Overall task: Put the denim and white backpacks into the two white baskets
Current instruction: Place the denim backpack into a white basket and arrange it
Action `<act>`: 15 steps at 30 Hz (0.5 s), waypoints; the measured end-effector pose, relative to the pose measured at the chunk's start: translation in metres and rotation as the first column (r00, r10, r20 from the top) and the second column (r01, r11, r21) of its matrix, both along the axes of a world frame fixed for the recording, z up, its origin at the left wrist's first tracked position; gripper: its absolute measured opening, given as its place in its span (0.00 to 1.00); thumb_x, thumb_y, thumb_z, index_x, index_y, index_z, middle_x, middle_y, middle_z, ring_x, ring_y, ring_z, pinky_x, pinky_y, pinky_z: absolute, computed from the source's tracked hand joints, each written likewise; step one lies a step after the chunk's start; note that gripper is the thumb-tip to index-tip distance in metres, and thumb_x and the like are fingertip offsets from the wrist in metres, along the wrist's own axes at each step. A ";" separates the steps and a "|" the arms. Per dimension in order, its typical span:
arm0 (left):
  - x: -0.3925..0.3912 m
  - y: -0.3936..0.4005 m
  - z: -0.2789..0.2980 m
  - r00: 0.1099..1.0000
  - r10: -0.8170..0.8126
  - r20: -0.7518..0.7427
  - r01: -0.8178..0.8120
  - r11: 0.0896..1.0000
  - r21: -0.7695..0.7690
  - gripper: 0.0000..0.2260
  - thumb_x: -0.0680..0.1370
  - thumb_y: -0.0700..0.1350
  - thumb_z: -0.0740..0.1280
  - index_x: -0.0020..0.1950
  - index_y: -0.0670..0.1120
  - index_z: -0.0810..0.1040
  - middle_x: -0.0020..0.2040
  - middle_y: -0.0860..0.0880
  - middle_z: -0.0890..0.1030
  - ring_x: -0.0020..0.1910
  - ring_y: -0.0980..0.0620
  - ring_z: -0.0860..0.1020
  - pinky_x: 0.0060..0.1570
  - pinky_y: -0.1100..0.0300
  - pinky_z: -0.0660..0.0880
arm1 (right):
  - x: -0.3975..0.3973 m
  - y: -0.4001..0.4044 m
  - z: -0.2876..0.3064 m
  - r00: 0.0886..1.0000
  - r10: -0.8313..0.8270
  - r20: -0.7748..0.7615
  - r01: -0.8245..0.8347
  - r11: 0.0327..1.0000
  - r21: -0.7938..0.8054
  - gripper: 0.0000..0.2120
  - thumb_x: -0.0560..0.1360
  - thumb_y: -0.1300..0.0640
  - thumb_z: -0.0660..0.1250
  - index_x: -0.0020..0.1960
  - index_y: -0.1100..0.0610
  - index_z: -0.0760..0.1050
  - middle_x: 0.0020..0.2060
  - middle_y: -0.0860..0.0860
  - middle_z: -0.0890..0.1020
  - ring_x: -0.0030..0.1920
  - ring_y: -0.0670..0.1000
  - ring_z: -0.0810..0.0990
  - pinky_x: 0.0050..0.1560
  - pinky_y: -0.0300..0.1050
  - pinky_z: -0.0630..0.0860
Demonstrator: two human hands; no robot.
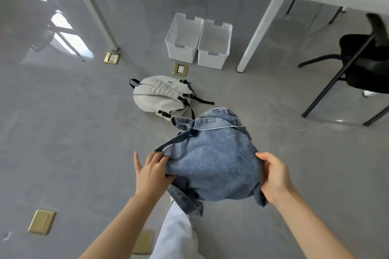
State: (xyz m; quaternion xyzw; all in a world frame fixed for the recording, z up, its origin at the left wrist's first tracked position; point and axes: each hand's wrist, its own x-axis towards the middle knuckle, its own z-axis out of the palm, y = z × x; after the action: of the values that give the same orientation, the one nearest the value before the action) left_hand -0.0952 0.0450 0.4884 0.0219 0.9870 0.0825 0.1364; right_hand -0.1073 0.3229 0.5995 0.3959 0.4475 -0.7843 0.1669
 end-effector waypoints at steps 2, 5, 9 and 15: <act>-0.017 -0.003 0.015 0.995 0.022 0.094 -0.018 0.999 -0.047 0.35 0.65 0.61 0.75 0.70 0.52 0.72 0.67 0.51 0.75 0.70 0.49 0.70 0.70 0.30 0.43 | -0.013 -0.004 0.015 1.000 0.004 0.006 -0.004 1.000 0.002 0.10 0.73 0.59 0.57 0.41 0.61 0.75 0.33 0.57 0.80 0.34 0.56 0.79 0.41 0.47 0.72; -0.058 -0.010 0.042 0.982 0.017 0.186 -0.009 0.999 -0.042 0.45 0.66 0.61 0.74 0.77 0.52 0.57 0.76 0.49 0.62 0.76 0.49 0.61 0.71 0.33 0.43 | -0.044 -0.007 0.045 0.999 -0.033 -0.001 0.033 0.999 0.034 0.08 0.72 0.60 0.59 0.41 0.60 0.75 0.32 0.56 0.81 0.33 0.55 0.80 0.41 0.46 0.73; -0.101 -0.025 0.063 0.958 -0.059 0.279 0.089 0.991 -0.097 0.48 0.67 0.56 0.76 0.79 0.55 0.50 0.77 0.50 0.61 0.77 0.48 0.59 0.71 0.39 0.57 | -0.086 -0.003 0.072 0.997 -0.075 -0.004 0.075 0.994 0.083 0.05 0.69 0.58 0.62 0.37 0.59 0.73 0.33 0.55 0.77 0.35 0.55 0.76 0.41 0.46 0.70; -0.178 -0.015 0.095 0.912 0.111 0.395 -0.280 0.873 0.400 0.24 0.69 0.39 0.68 0.64 0.54 0.77 0.52 0.47 0.83 0.49 0.46 0.81 0.45 0.58 0.73 | -0.163 0.013 0.101 0.996 -0.078 -0.046 0.081 0.994 0.076 0.07 0.72 0.58 0.59 0.39 0.59 0.74 0.34 0.55 0.78 0.36 0.55 0.77 0.42 0.46 0.71</act>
State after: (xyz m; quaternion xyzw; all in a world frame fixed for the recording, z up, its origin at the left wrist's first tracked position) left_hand -0.2734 0.0298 0.5832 -0.0644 0.8962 0.3238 0.2964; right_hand -0.2700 0.3364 0.7004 0.4028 0.4651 -0.7806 0.1104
